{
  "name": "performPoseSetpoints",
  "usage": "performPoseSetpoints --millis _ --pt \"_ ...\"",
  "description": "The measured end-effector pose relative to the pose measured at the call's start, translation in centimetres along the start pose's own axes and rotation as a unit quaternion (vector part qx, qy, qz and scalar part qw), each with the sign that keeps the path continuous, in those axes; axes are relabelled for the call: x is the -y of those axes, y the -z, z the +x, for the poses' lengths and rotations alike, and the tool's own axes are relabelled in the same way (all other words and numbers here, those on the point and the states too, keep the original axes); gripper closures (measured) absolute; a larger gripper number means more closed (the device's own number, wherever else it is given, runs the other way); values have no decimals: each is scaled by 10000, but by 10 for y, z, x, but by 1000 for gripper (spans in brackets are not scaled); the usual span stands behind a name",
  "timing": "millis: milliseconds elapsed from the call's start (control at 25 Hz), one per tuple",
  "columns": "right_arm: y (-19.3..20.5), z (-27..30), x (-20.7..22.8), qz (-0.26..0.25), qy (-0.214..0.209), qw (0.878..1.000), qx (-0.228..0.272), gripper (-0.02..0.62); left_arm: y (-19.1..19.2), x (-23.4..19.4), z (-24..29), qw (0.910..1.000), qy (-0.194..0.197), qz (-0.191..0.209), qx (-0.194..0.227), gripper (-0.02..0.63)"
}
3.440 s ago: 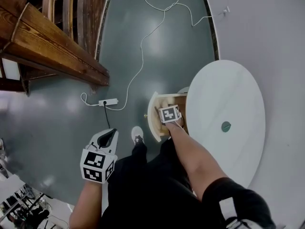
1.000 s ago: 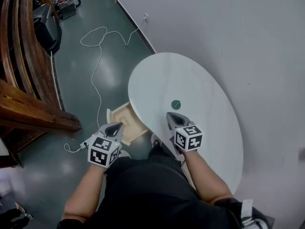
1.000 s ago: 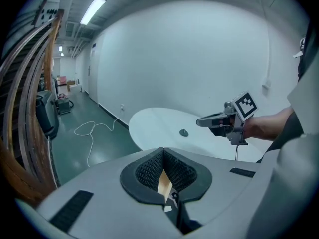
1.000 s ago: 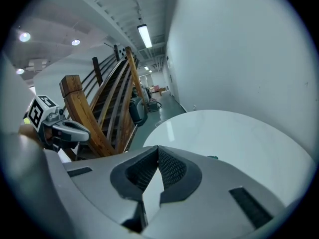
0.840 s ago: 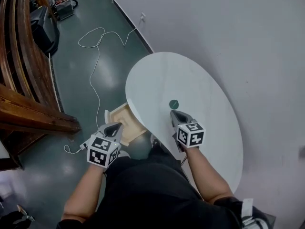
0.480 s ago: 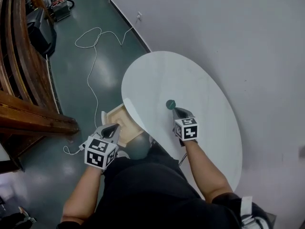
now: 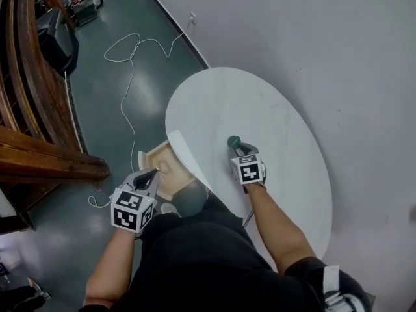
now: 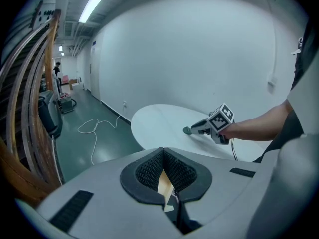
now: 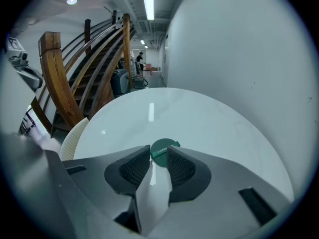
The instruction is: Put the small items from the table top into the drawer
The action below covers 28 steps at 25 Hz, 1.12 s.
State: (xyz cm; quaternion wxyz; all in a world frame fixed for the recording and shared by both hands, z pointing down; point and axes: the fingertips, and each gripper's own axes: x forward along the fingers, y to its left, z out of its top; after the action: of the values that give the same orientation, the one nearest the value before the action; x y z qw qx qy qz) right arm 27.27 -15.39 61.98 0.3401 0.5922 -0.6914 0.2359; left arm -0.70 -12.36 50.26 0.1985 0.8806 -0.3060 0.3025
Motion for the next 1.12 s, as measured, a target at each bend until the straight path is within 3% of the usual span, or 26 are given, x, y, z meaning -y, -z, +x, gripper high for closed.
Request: performPoseSetpoints --millis 560,760,1120 --pt "10 24 -4 -88 -135 9994 -293 486 4 -5 1 9998 -92 -157 -22 592" --pt "14 25 0 210 -270 9988 -362 506 5 -6 0 9998 -103 -167 -1 592" --pt "9 20 -2 83 -216 9995 -231 577 3 -7 -6 9998 -124 -165 84 592"
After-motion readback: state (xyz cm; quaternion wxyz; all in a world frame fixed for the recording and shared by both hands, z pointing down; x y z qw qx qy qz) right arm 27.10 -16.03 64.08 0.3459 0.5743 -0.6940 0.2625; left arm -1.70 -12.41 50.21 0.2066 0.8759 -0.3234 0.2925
